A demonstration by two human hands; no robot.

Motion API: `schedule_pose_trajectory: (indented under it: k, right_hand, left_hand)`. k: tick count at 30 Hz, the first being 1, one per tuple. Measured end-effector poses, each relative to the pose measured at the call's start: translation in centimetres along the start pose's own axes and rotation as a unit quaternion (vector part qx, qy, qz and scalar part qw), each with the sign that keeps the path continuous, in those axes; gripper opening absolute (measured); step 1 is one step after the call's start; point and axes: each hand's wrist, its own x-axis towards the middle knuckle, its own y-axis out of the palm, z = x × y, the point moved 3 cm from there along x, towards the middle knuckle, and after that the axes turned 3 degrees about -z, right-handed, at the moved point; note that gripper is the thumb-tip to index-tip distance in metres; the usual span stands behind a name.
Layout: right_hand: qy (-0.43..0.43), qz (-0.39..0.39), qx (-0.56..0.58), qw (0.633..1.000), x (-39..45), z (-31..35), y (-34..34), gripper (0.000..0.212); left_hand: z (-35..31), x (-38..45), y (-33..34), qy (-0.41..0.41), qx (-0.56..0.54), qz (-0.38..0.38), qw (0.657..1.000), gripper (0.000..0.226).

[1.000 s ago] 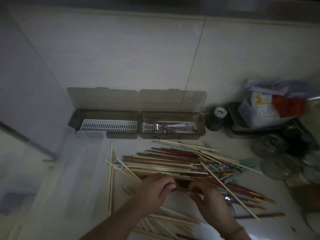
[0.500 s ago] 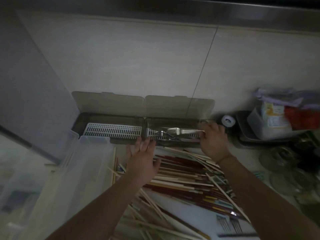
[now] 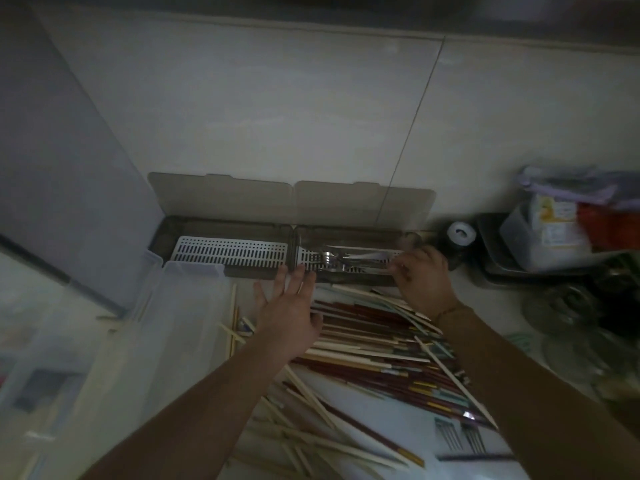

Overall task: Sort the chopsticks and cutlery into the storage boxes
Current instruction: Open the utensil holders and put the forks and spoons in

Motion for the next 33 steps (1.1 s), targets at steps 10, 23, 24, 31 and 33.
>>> schedule_pose_trajectory:
  k: [10,23,24,31,33]
  right_hand:
    - [0.008,-0.115,0.021,0.993,-19.7,-6.1,-4.5,0.023]
    - [0.123,-0.084,-0.088,0.985,-27.4,-2.2,0.3,0.026]
    - [0.111,-0.097,-0.100,0.984,-27.3,-2.2,0.4,0.019]
    - [-0.005,-0.195,-0.121,0.973,-28.7,-2.0,1.3,0.006]
    - [-0.049,-0.224,-0.115,0.967,-29.2,-1.6,1.0,0.005]
  left_hand:
    - [-6.0,-5.7,3.0,0.263,-0.054,-0.090,0.959,0.047]
    - [-10.8,-9.7,6.9,0.428,0.023,0.009,0.903,0.028]
    - [-10.8,-9.7,6.9,0.426,0.031,0.007,0.904,0.029]
    - [-10.8,-9.6,6.7,0.406,0.038,0.036,0.913,0.042]
    - [-10.7,-9.8,6.6,0.401,0.035,0.037,0.915,0.046]
